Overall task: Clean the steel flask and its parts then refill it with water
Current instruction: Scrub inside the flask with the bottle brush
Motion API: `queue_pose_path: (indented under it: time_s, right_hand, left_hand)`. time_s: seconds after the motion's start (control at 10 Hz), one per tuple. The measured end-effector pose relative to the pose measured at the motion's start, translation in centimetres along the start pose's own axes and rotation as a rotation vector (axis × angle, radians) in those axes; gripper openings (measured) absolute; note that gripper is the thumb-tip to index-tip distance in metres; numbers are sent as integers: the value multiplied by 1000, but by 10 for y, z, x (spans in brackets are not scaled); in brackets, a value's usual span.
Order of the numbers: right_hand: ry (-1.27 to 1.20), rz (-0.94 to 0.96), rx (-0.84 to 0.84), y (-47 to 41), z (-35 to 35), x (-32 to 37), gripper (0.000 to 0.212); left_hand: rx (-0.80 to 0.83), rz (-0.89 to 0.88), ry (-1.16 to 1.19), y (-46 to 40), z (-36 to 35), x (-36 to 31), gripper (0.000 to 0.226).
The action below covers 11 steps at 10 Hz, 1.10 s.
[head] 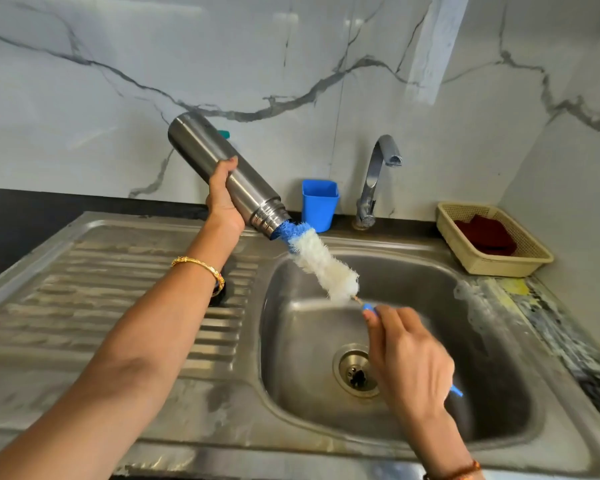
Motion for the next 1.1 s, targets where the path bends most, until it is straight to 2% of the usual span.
queue_pose_path:
  time_s: [0.1, 0.2, 0.3, 0.4, 0.5, 0.6, 0.7, 0.8, 0.9, 1.0, 1.1]
  right_hand:
    - [-158, -105, 137, 4, -19, -7, 49]
    - [-846, -390, 549, 8, -57, -26, 44]
    - [-1338, -640, 836, 24, -78, -27, 39]
    - [-1509, -730, 1021, 39, -84, -20, 34]
    - [-1653, -804, 1115, 49, -89, -16, 35]
    - [-1696, -896, 1107, 54, -93, -17, 44]
    - [-1259, -749, 791, 34, -83, -48, 49]
    - [-386, -318, 267, 4, -27, -62, 28]
    - [-132, -123, 52, 9, -13, -46, 27]
    - [-467, -179, 178, 10, -37, -48, 23]
    - [-1477, -681, 809, 37, -96, -30, 28]
  left_hand:
    - [24, 3, -26, -3, -3, -4, 38]
    - [40, -2, -84, -3, -5, -9, 41]
    - [87, -15, -91, 0, -15, -9, 27]
    - [123, -20, -47, 1, -28, -9, 26]
    - [145, -27, -4, -2, -36, -4, 29]
    - [107, -48, 72, -3, -32, 5, 33]
    - [41, -68, 86, -7, -20, 10, 56]
    - [1, -89, 82, -13, -14, 8, 51]
    - [-8, -115, 116, -16, -15, -5, 47]
    - [19, -113, 68, -18, -18, -13, 45]
    - [60, -128, 7, -15, -22, -19, 41]
Point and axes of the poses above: each hand's wrist, its own y-axis away from the middle knuckle, its own z-axis out of the back of the hand, x = y × z, the point moved 10 cm from there along -y, towards the middle knuckle, and after that the axes turned 8 degrees about x, right-handed, at the moved point
